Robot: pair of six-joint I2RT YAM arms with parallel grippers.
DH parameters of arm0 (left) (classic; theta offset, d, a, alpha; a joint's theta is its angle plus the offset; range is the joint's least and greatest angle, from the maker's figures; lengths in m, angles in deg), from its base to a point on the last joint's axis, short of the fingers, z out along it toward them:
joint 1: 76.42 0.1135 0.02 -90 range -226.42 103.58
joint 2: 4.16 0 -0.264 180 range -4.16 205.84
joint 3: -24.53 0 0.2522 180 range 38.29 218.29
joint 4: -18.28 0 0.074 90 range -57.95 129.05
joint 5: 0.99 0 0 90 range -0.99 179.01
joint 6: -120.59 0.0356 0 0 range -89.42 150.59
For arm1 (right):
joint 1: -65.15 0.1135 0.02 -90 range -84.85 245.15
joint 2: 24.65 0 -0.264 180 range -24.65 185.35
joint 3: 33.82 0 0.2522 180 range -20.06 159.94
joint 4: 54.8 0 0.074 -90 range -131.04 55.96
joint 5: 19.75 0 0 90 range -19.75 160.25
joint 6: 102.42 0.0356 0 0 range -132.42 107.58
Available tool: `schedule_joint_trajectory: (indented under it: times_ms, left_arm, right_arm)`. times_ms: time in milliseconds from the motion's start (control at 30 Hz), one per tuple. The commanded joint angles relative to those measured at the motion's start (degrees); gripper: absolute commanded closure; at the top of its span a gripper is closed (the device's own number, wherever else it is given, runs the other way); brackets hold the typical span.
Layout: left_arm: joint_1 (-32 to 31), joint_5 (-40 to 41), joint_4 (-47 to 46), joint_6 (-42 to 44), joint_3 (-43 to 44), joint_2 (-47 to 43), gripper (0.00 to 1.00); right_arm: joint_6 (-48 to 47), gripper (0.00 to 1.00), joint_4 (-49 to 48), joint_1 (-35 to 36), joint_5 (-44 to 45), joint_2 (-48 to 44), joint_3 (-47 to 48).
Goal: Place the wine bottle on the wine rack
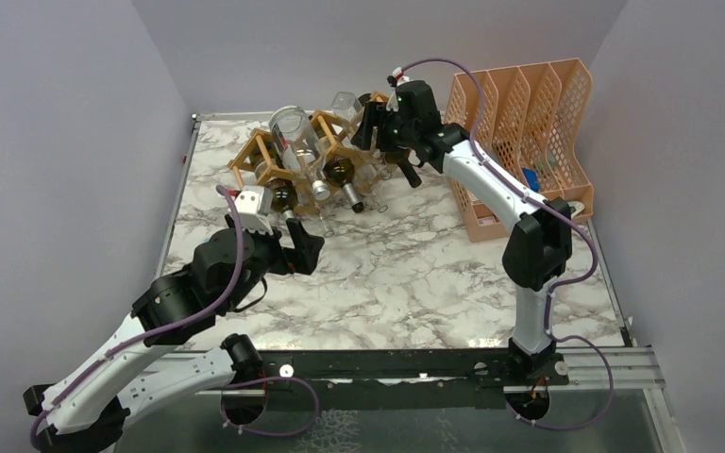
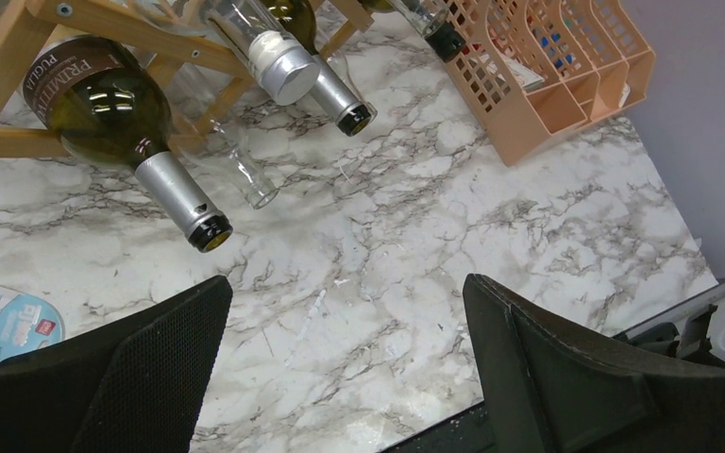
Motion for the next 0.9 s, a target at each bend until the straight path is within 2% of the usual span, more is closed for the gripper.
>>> schedule_joint_trajectory:
  times_ms: [0,367,533,567,700,867]
  left_arm:
    - [-0.1,-2.0,-0.3,3.2,0.8,-0.1,0.01]
    - [-0.1,3.1,-0.6,8.8,6.2,2.4,0.01]
    - [-0.1,4.7,-0.7,11.8,8.9,4.0,0.01]
    - [-0.1,5.0,-0.7,12.2,9.4,4.2,0.01]
    - [-0.1,6.2,-0.7,13.4,11.0,3.8,0.01]
    - [-0.1,8.7,-2.1,15.2,12.7,2.1,0.01]
  right_arm:
    - [-1.0,0.25,0.3,0.2,0.9,-1.2,2.1]
    - [-3.1,0.16,0.7,0.2,4.8,-8.7,-0.9]
    - [-3.9,0.16,-3.4,0.2,11.1,-19.9,-15.7]
    - [-4.1,0.13,-3.7,0.2,11.7,-22.3,-19.1]
    - [-3.8,0.01,-0.6,0.2,14.6,-32.2,-29.6]
    - [-2.6,0.0,3.2,0.2,18.6,-45.0,-39.2]
